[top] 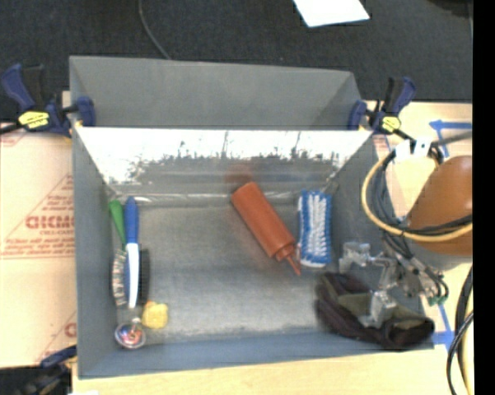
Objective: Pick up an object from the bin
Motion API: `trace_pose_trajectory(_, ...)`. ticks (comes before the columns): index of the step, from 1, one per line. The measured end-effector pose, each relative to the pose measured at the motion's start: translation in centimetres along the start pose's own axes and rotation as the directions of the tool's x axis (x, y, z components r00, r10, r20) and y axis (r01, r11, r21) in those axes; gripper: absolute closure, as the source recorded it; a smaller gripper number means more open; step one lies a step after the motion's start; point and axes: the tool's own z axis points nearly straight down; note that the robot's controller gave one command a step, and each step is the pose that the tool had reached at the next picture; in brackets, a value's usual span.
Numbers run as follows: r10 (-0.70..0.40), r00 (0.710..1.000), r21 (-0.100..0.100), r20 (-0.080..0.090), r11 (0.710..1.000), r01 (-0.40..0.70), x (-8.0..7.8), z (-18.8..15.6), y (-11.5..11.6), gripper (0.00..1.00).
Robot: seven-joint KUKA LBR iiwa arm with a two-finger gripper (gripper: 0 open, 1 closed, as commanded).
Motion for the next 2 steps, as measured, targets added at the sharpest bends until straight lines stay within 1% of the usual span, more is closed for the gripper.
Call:
trace_pose_trajectory(1,0.146,0.989,0.003,0.014,0.989,-0.146,0.0,2.2,-0.2,0.0)
trace_pose_trajectory(2,-0.289,0.957,0.008,0.016,0.957,0.289,-0.4,4.3,0.2,0.0)
